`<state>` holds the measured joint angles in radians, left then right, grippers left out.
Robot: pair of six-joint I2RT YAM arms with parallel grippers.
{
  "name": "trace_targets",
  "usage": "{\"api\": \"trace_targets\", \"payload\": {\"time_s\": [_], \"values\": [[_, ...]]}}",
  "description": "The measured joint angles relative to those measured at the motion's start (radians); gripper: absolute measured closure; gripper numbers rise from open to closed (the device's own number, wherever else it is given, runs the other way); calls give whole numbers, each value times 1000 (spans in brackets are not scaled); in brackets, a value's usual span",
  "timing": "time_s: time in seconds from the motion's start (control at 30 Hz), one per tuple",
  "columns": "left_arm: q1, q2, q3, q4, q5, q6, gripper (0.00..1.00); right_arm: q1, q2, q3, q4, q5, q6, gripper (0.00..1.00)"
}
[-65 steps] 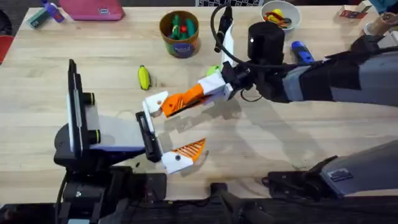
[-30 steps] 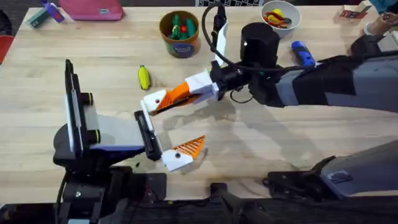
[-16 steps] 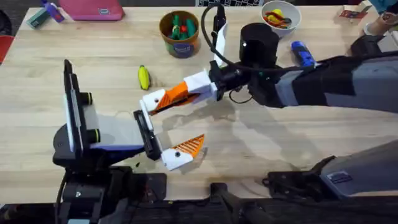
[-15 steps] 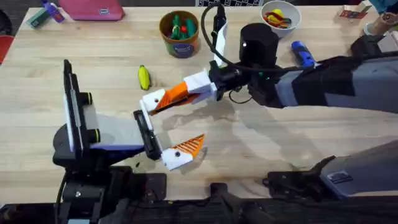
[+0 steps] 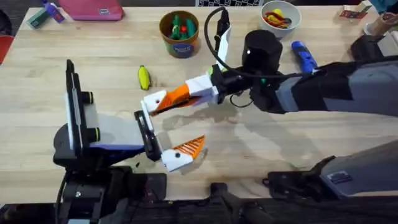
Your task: Pick up the gripper from the table and insert it into the empty holder that is missing its gripper. Then pick up a screw, insert it into the mounting hole, and use the screwdriver to tighten it. Finally, clean up the table by picking up the vegetable and placing it into the bucket.
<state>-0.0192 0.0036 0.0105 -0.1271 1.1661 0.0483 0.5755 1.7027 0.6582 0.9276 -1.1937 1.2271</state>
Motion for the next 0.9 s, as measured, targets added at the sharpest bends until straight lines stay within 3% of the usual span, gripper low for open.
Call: {"api": "trace_targets", "payload": {"time_s": [0.9], "values": [[0,0,0,0,0,-4,15,0,0,-5,9,12,16,993]]}}
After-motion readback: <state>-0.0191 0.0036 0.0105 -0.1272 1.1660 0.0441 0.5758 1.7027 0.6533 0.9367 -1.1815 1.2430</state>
